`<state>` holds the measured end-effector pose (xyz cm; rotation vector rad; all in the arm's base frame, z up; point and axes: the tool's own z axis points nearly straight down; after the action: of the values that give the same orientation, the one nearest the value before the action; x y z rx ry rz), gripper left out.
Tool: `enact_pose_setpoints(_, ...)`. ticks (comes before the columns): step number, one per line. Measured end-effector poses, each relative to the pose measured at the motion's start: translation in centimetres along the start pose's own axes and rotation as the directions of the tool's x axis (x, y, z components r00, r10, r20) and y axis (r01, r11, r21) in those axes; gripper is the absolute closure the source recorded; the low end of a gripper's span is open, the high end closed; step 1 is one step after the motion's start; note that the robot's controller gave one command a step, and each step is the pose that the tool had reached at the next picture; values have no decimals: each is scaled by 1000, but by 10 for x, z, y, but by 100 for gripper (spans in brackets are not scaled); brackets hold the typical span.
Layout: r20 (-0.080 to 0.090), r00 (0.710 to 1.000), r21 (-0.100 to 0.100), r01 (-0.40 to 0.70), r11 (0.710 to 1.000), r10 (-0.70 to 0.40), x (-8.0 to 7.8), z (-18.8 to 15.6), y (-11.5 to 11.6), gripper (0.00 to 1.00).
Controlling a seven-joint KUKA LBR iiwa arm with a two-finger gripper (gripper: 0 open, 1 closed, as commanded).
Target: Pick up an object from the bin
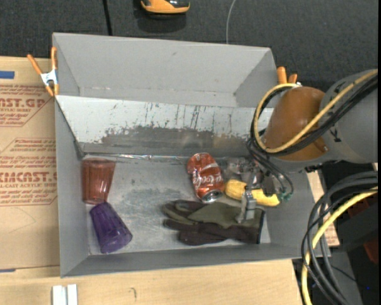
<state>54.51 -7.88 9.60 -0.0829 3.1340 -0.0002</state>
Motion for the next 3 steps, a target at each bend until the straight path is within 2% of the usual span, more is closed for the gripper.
enact_pose_setpoints(1, -6, 998, -1, 67, 998, -67, -6, 26, 6, 100)
enact_pose_setpoints(3, -6, 998, -1, 67, 998, -67, -6, 26, 6, 100)
